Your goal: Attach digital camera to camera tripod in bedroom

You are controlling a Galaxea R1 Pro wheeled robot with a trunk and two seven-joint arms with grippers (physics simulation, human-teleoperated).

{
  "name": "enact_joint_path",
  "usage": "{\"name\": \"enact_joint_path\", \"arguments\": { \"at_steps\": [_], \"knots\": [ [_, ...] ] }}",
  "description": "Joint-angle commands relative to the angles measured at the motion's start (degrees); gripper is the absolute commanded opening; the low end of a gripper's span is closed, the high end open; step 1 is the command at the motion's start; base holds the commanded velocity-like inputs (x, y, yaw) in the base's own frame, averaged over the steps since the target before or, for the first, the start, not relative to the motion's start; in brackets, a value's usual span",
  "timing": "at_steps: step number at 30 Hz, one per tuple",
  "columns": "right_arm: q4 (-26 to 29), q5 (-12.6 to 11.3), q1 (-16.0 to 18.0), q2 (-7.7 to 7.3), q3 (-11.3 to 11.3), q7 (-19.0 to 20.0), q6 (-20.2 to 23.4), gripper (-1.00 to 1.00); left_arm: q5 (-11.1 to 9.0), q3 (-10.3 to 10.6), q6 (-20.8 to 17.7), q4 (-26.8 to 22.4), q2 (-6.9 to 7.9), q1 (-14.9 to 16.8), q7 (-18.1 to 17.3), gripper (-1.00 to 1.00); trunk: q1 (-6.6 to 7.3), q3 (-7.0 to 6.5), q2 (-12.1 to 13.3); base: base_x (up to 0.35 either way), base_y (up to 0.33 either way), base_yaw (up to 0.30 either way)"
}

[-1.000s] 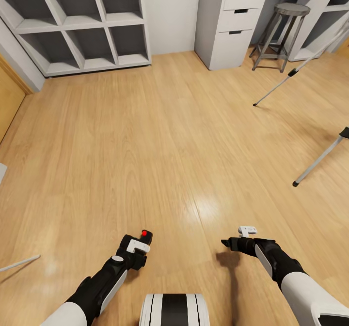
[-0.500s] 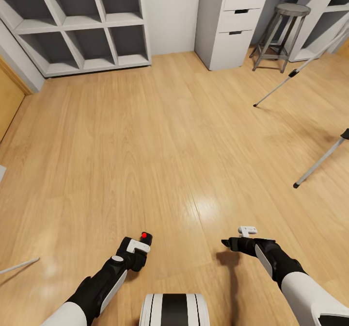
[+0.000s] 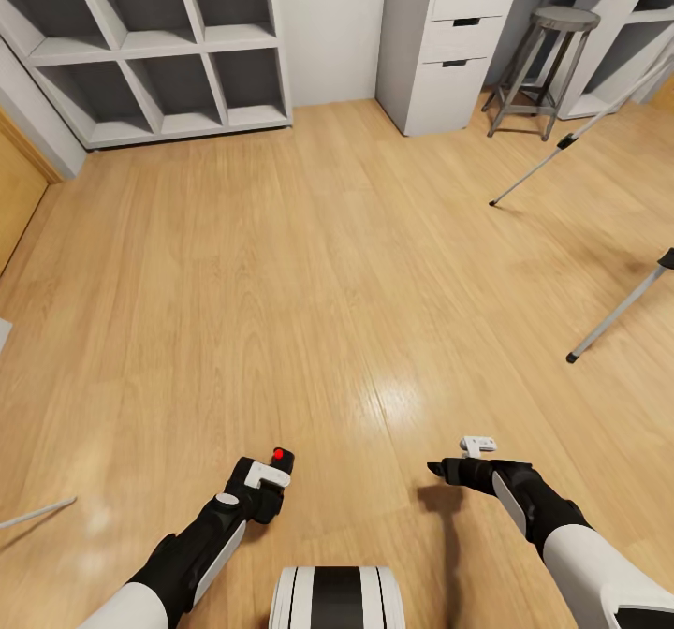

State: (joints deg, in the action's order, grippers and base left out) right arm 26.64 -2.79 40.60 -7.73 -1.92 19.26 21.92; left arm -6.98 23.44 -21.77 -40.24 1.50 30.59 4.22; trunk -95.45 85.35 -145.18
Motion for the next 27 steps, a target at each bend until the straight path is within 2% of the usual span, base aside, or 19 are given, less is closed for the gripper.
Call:
{"name": "enact_joint_path", "arguments": {
  "at_steps": [1,27],
  "knots": [
    [0.09,-0.29,0.00,0.01,-0.22,0.16,0.42,1.00,-0.58,0.38,-0.26,-0.11,0.09,0.02,0.44,1.00,0.01,0.04,-0.01,0.000,0.000,0.000],
    [0.10,-0.29,0.00,-0.01,-0.27,0.16,0.40,1.00,-1.16,0.00,-0.18,2.41,-0.02,0.01,0.44,1.00,0.01,0.04,-0.01,0.000,0.000,0.000]
  ]
}}
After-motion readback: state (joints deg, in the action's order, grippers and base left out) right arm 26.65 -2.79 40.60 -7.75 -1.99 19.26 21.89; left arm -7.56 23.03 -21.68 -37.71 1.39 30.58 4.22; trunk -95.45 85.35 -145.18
